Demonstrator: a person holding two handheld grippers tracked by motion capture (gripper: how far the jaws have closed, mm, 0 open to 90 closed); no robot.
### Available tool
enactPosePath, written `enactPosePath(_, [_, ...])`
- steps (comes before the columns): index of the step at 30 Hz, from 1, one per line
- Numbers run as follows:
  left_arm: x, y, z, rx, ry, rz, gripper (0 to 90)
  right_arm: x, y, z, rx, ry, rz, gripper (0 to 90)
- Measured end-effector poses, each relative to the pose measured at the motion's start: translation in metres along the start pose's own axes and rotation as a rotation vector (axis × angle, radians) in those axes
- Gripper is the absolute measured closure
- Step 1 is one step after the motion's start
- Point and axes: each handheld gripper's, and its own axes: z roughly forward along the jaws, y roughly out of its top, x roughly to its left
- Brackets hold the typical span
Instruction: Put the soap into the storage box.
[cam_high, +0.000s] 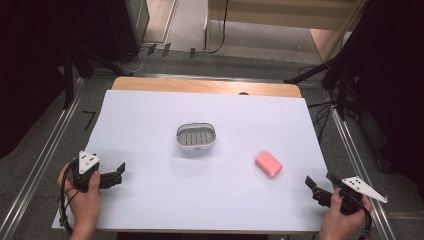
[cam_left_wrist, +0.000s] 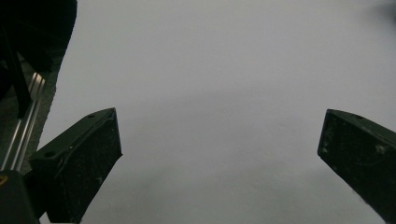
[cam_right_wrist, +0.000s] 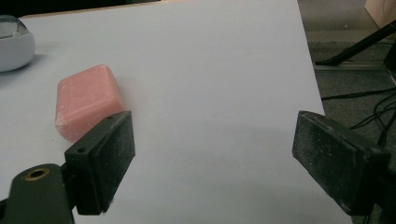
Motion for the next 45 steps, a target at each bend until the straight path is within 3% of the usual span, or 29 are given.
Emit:
enactPosePath(11, [-0.001, 0.000, 0.000, -0.001, 0.007, 0.009, 0.1, 0.020, 0.016, 0.005, 0.125, 0.028, -0.122, 13.9])
enactPosePath(15, [-0.002, 0.000, 0.000, -0.003, 0.009, 0.015, 0.1, 0.030, 0.025, 0.015, 0.247, 0.055, -0.169, 13.7])
enactPosePath(16, [-0.002, 0.000, 0.000, -0.003, 0.009, 0.015, 0.1, 0.030, 0.025, 0.015, 0.247, 0.055, -0.169, 13.7])
enactPosePath(18, [-0.002, 0.000, -0.001, 0.000, 0.008, 0.016, 0.1, 0.034, 0.027, 0.021, 0.298, 0.062, -0.183, 13.4])
enactPosePath(20, [-0.002, 0.000, -0.001, -0.001, 0.006, 0.015, 0.1, 0.039, 0.030, 0.030, 0.379, 0.055, -0.204, 13.3])
enactPosePath(28, [-0.002, 0.000, 0.000, -0.003, 0.004, 0.012, 0.1, 0.052, 0.040, 0.046, 0.497, 0.073, -0.236, 13.3])
enactPosePath(45, [-0.001, 0.000, -0.001, -0.006, -0.002, 0.009, 0.0, 0.079, 0.057, 0.069, 0.574, 0.090, -0.319, 13.1])
